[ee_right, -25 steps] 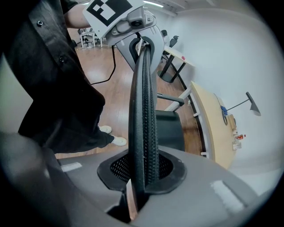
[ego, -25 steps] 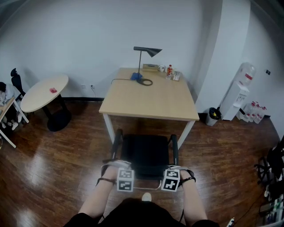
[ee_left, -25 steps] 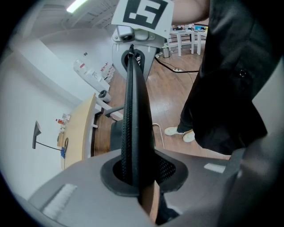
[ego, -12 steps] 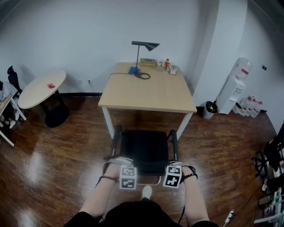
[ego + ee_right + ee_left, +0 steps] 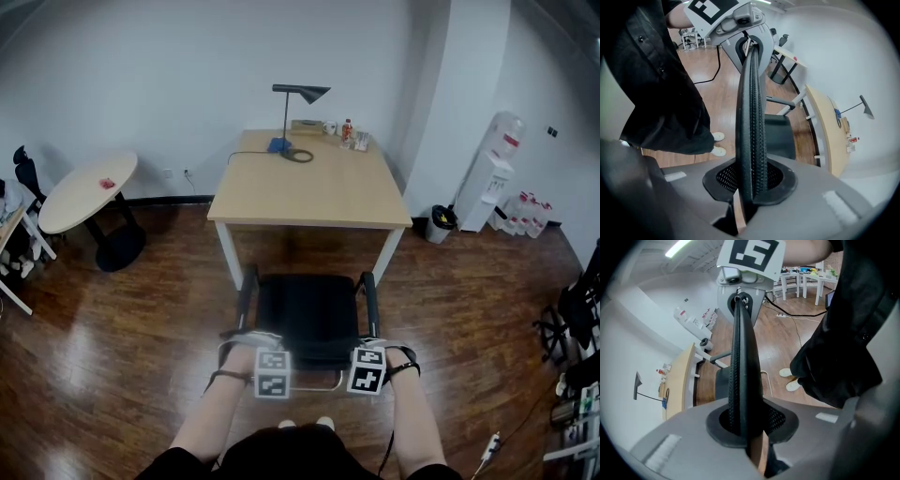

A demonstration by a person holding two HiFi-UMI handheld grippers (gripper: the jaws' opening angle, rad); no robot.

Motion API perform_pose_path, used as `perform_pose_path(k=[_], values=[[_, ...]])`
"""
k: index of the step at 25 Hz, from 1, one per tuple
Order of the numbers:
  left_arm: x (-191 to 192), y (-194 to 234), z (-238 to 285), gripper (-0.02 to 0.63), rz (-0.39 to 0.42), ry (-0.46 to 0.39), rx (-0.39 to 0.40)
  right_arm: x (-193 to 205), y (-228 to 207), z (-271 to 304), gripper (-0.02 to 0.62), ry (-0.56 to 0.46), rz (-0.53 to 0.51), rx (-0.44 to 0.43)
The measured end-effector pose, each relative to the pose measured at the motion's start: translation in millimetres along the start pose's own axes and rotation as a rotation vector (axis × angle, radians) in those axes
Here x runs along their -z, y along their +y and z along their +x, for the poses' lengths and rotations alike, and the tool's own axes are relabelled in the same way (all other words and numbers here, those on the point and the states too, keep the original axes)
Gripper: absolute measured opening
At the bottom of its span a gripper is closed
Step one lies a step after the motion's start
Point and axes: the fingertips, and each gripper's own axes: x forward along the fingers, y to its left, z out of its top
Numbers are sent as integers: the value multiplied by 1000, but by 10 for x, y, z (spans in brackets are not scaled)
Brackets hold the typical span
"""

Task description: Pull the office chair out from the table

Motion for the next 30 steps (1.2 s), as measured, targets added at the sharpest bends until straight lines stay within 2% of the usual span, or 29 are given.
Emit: perform_pose_path(k=[16,30], values=[[-120,-445,-135,58,-15,5,24,32,458,-104,74,-2,-23,-13],[-182,-666,-227,61,-33,15,24,44,690,-181,74,-5,-21,-25]])
